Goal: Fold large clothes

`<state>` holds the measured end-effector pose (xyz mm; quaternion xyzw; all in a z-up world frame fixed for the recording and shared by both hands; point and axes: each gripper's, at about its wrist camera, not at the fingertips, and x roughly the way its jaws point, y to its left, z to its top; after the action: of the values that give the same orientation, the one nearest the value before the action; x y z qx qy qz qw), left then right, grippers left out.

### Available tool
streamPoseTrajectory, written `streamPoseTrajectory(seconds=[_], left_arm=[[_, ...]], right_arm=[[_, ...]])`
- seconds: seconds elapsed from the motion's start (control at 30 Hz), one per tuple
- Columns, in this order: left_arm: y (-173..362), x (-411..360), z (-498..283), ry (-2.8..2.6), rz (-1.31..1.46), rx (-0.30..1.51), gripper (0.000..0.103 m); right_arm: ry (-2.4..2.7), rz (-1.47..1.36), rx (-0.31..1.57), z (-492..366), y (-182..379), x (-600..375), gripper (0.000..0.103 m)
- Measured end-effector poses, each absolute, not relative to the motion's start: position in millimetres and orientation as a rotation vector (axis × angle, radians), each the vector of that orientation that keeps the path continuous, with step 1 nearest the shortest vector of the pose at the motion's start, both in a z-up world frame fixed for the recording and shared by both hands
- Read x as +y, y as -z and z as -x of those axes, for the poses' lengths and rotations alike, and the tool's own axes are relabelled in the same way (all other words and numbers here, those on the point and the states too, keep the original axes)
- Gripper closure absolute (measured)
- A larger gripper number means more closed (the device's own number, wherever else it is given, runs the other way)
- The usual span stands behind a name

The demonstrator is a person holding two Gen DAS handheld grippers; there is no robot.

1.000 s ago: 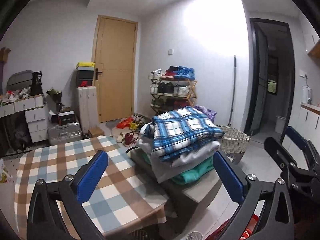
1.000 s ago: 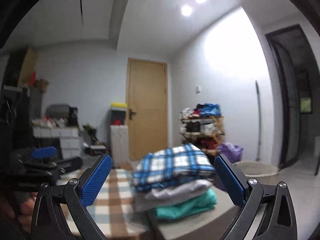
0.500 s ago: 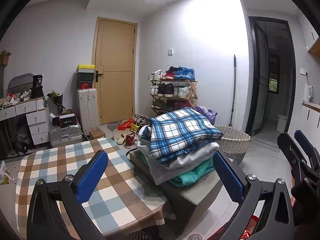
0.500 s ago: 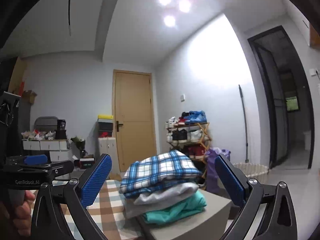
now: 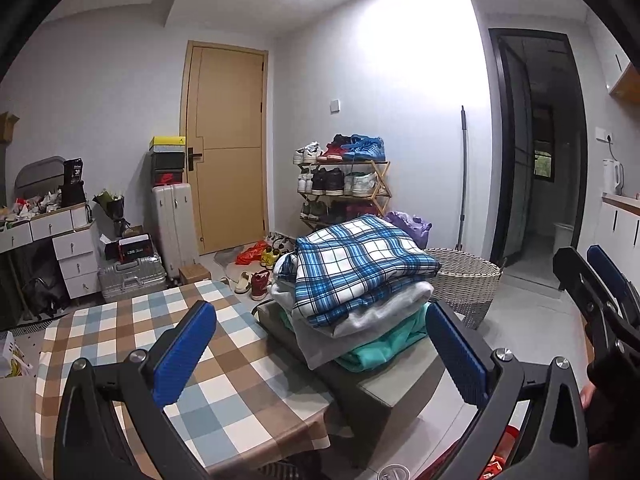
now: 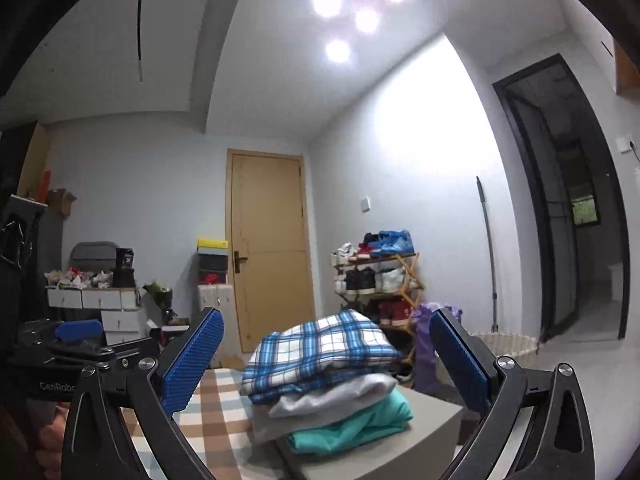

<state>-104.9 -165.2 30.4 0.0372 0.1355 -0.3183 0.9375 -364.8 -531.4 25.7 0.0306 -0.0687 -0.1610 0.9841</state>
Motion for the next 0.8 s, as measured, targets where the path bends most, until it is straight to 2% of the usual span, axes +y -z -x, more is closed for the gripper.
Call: streamPoseTrajectory(seconds=[0.8], left_arm=[[-32.4, -170.9, 107.3, 0.643, -0.052, 0.292, 0.001]], right_arm=[[0.290, -0.082, -0.129, 366.9, -22.9, -531.1, 0.000]])
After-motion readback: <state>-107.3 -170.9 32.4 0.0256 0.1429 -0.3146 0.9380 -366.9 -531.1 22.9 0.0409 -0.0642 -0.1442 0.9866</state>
